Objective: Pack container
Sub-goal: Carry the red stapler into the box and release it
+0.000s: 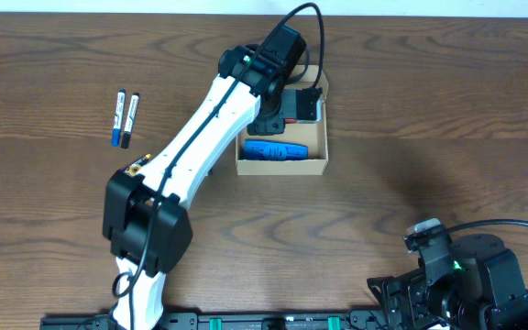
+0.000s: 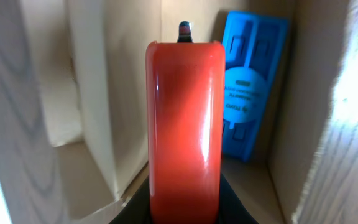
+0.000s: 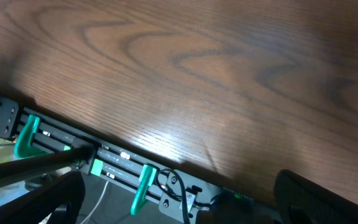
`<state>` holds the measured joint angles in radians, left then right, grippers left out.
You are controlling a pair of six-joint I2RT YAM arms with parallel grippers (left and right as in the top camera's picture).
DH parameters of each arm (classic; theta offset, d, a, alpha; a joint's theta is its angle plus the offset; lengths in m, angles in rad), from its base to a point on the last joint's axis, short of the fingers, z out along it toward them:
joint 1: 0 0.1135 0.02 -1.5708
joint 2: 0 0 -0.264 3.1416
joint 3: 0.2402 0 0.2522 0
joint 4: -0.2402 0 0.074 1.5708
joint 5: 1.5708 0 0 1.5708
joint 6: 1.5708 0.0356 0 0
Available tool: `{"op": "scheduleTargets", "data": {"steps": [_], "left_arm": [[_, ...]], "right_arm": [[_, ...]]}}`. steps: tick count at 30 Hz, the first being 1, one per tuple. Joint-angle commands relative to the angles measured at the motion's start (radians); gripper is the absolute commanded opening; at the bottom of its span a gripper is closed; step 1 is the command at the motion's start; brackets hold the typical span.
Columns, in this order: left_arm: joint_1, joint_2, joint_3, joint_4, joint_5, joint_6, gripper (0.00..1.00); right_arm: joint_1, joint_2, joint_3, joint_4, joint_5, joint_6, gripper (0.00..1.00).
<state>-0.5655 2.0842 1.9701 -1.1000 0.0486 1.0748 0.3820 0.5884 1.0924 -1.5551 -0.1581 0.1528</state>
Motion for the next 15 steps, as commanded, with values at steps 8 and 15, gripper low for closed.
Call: {"op": "scheduleTargets", "data": {"steps": [8, 15], "left_arm": [[0.011, 0.121, -0.004, 0.032, -0.061, 0.018, 0.06], [0.016, 0.149, -0.004, 0.057, -0.109, 0.018, 0.06]], "right_arm": [[0.008, -0.001, -0.001, -0.001, -0.003, 0.010, 0.99], [0.008, -0.001, -0.001, -0.001, -0.003, 0.011, 0.99]]}}
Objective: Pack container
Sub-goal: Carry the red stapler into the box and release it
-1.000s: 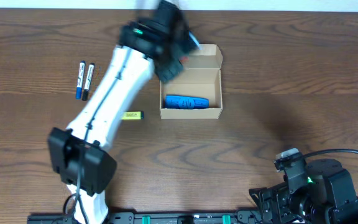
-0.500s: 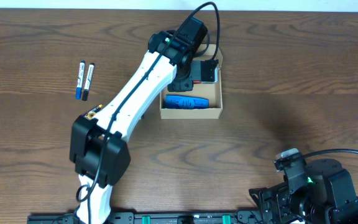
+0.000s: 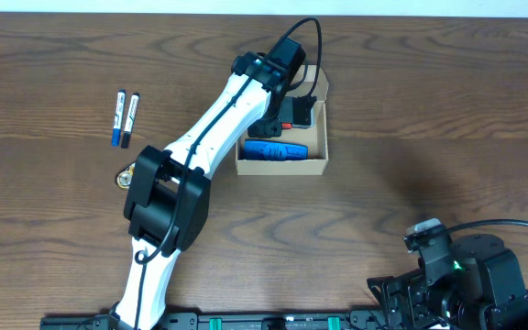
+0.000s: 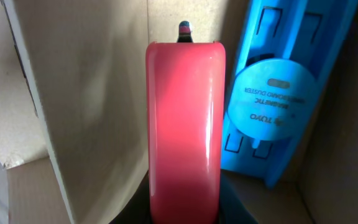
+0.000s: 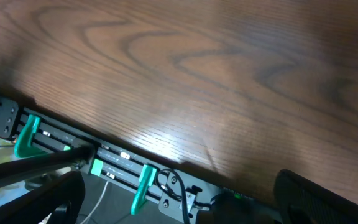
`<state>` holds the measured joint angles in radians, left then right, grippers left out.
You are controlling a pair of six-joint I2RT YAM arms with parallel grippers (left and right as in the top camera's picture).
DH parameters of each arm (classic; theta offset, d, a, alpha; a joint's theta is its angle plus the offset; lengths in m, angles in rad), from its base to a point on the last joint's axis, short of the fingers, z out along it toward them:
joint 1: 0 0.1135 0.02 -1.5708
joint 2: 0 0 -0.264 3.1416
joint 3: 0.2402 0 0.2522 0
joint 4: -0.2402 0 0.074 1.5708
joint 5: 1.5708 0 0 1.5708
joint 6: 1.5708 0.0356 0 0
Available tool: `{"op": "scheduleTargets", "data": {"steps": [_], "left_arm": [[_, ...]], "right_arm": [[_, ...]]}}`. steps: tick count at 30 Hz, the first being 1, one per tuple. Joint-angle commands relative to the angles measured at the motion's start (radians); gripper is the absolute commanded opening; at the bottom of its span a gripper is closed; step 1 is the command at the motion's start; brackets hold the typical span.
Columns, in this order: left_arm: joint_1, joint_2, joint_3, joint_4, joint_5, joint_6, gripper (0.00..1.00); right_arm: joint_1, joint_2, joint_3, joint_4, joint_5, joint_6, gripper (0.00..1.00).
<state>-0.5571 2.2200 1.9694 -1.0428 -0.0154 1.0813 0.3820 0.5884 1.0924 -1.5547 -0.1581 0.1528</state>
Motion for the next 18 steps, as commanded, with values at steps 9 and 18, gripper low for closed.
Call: {"op": "scheduleTargets", "data": {"steps": [9, 18], "left_arm": [[0.008, 0.017, -0.003, 0.002, -0.063, 0.002, 0.19], [0.001, 0.007, -0.003, 0.001, -0.064, -0.112, 0.41]], "right_arm": [[0.008, -0.001, -0.001, -0.002, -0.003, 0.011, 0.99], [0.008, -0.001, -0.001, -0.002, -0.003, 0.010, 0.99]]}}
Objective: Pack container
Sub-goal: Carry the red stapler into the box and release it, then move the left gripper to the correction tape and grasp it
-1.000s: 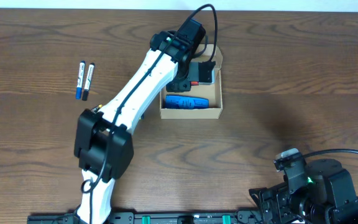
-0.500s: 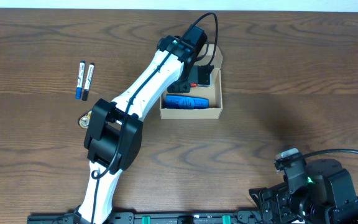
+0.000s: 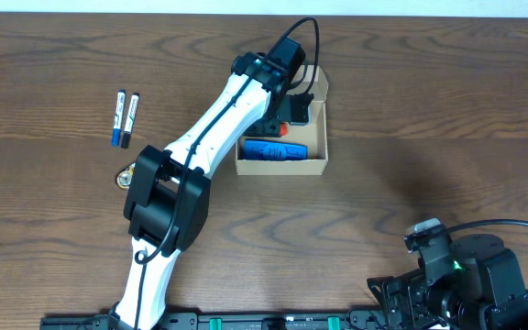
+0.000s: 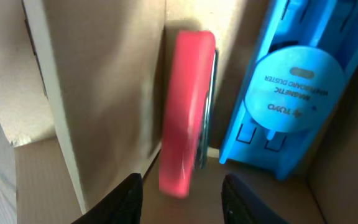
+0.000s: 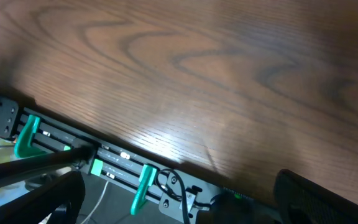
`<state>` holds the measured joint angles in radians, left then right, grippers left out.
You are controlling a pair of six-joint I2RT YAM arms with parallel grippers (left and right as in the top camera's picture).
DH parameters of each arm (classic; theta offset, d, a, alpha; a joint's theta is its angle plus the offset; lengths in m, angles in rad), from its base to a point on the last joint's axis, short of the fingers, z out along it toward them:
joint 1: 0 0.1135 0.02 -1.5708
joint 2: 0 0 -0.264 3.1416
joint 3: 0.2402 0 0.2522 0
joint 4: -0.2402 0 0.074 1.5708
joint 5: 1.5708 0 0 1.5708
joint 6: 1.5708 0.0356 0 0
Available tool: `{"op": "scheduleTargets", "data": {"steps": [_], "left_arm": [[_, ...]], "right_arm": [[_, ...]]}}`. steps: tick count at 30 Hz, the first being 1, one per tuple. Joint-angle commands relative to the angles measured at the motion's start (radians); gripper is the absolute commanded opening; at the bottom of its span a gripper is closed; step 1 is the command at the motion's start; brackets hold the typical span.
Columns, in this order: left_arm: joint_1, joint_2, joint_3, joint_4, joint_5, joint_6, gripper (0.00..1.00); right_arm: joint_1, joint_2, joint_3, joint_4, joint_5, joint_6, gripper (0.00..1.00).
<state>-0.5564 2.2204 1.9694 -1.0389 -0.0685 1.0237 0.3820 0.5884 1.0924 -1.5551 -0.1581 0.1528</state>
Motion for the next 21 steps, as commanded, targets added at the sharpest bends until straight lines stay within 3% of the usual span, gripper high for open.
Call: {"op": "scheduleTargets", "data": {"steps": [1, 13, 17, 21], "left_arm": [[-0.004, -0.002, -0.003, -0.005, -0.011, -0.070, 0.41], [-0.023, -0.276, -0.003, -0.124, -0.073, -0.267, 0.40], [0.016, -0.386, -0.003, -0.188, -0.073, -0.402, 0.40], [0.093, -0.477, -0.003, -0.240, -0.071, -0.657, 0.42]], "right_arm": [[0.008, -0.001, -0.001, -0.001, -0.003, 0.011, 0.99], [0.008, -0.001, -0.001, -0.001, -0.003, 0.011, 0.99], [0.008, -0.001, -0.001, -0.001, -0.003, 0.011, 0.99], [0.008, -0.001, -0.001, -0.001, -0.003, 0.011, 0.99]]}}
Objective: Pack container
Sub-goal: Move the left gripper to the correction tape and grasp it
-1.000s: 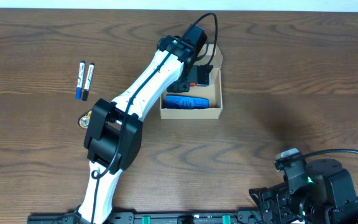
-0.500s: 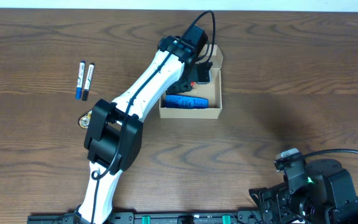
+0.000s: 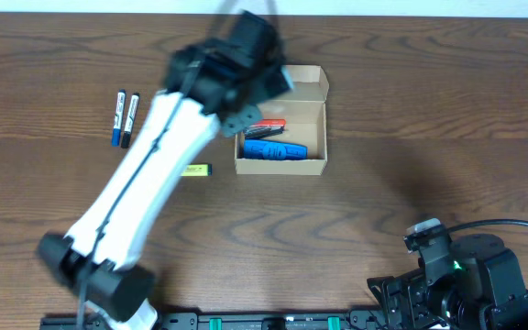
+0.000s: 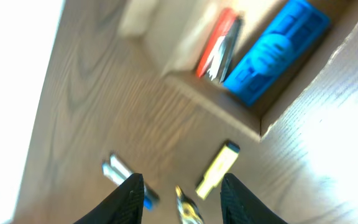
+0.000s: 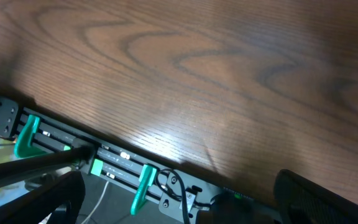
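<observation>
The open cardboard box holds a red stapler beside a blue whiteboard duster; the left wrist view also shows the stapler and duster. My left gripper is open and empty, raised high over the table left of the box, blurred in the overhead view. On the table lie a yellow highlighter, two blue-and-white markers and a small shiny metal thing. My right gripper rests open at the table's near right edge.
The left arm stretches across the left-middle of the table and hides part of it. The right arm's base sits at the bottom right. A rail with green clips runs along the near table edge.
My left gripper was open and low inside the box, with the red stapler loose against the wall. Now it is high above the table left of the box. The stapler lies in the box.
My left gripper first held the red stapler upright over the box, next to the blue duster. Then it held it deeper inside. Then its jaws stood open with the stapler free. Now the gripper is clear of the box; the right arm stayed still.
</observation>
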`<state>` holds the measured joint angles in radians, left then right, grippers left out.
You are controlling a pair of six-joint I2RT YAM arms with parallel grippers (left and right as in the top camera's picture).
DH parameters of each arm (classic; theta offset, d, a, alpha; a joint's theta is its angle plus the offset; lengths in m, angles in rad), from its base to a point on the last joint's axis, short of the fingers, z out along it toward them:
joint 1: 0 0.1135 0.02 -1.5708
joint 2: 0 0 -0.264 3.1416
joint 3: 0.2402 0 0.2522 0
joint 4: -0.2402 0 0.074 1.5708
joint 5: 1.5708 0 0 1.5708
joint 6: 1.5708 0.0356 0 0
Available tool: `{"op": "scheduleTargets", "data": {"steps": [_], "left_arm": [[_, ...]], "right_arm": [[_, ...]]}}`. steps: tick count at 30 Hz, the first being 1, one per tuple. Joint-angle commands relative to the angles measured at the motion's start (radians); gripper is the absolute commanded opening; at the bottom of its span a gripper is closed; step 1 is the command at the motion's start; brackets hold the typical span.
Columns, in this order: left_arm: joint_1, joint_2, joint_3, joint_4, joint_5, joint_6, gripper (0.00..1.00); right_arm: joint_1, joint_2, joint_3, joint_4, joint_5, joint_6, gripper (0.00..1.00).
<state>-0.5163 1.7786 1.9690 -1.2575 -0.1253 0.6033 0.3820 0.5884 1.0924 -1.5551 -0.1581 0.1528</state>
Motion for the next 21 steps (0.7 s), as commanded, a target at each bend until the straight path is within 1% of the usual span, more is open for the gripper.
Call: {"op": "scheduleTargets", "data": {"steps": [1, 3, 5, 10, 13, 16, 19, 21], "left_arm": [[0.076, -0.050, -0.003, -0.035, -0.013, -0.300, 0.42], [0.131, -0.071, -0.003, -0.073, -0.012, -0.433, 0.41], [0.188, -0.078, -0.003, -0.115, 0.011, -0.523, 0.40], [0.319, -0.077, -0.006, -0.190, 0.108, -0.631, 0.32], [0.379, -0.079, -0.010, -0.213, 0.199, -0.632, 0.25], [0.417, -0.095, -0.024, -0.249, 0.197, -0.623, 0.16], [0.440, -0.159, -0.124, -0.183, 0.200, -0.613, 0.16], [0.452, -0.230, -0.247, -0.100, 0.191, -0.575, 0.15]], "right_arm": [[0.008, -0.001, -0.001, -0.001, -0.003, 0.010, 0.99], [0.008, -0.001, -0.001, -0.001, -0.003, 0.011, 0.99], [0.008, -0.001, -0.001, -0.001, -0.003, 0.010, 0.99], [0.008, -0.001, -0.001, -0.001, -0.003, 0.011, 0.99], [0.008, -0.001, -0.001, -0.001, -0.003, 0.011, 0.99], [0.008, -0.001, -0.001, -0.001, -0.003, 0.010, 0.99], [0.008, -0.001, -0.001, -0.001, -0.003, 0.010, 0.99], [0.008, -0.001, -0.001, -0.001, -0.003, 0.010, 0.99]]}}
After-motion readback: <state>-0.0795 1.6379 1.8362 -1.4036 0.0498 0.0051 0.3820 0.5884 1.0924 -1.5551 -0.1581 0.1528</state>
